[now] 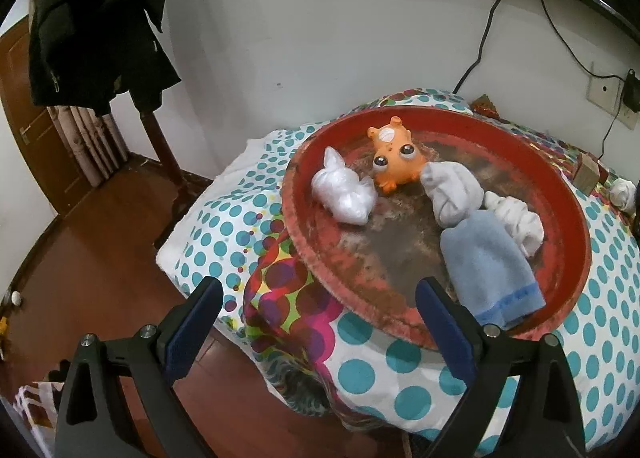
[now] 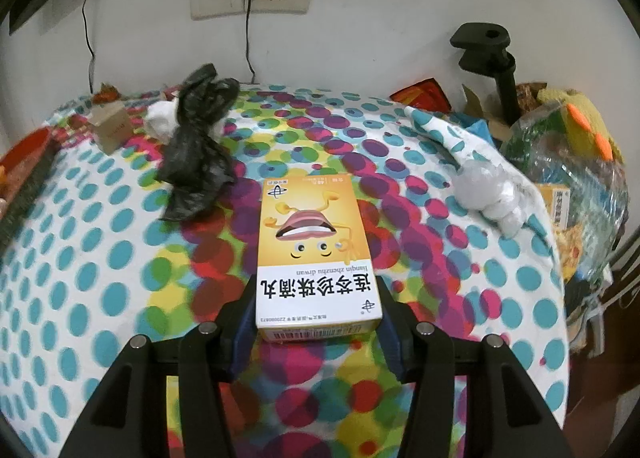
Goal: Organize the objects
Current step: 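Carry the yellow medicine box onto the red tray and open the right tool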
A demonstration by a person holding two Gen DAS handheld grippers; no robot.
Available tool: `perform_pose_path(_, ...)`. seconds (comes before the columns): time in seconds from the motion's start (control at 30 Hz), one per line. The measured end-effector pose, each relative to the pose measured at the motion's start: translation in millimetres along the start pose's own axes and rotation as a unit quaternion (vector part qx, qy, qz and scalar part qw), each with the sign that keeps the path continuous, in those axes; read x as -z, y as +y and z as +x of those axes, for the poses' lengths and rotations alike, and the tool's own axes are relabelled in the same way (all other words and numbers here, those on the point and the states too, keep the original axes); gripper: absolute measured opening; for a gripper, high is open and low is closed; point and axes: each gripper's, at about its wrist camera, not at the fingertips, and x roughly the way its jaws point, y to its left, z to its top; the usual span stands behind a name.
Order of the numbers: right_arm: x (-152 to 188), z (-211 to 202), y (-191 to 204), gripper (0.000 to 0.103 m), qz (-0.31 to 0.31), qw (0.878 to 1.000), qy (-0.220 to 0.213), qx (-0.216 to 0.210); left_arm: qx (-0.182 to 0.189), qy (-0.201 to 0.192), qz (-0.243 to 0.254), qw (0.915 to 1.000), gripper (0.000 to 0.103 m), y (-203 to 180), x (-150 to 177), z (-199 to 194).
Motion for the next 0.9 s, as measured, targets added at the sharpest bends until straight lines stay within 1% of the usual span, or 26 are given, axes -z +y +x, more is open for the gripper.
perform_pose_path(0.17,3.3,-22.9,23.2,0.053,-0.004,1.000,-0.006,-0.020,0.017,0.011,-0.001,0.9998,0.097,2.0,2.9,6.4)
perform_pose_path(0.27,1.8,-39.8,45.5,0.053,-0.018,0.999,-0.016,-0.036,0.015,0.007,0.000,0.9999,0.098,2.2,3.5,5.3)
perform_pose_path(0.37,-2.7,-52.6,71.1,0.053,-0.032,0.998,-0.024,-0.056,0.024,0.008,-0.006,0.9997,0.100,4.6,3.5,5.9)
perform_pose_path(0.53,-12.6,-63.6,124.1,0.053,-0.064,0.993,-0.032,-0.095,0.009,0.007,-0.015,0.9998,0.100,12.1,2.0,7.4)
perform_pose_path(0.7,-21.2,-66.1,179.0,0.053,-0.097,0.986,-0.036,-0.129,0.013,0.012,-0.040,0.9990,0.101,22.9,1.4,10.7)
perform_pose_path(0.9,-34.0,-69.7,245.2,0.053,-0.130,0.976,-0.040,-0.172,0.010,0.012,-0.049,0.9987,0.101,29.3,1.0,12.3)
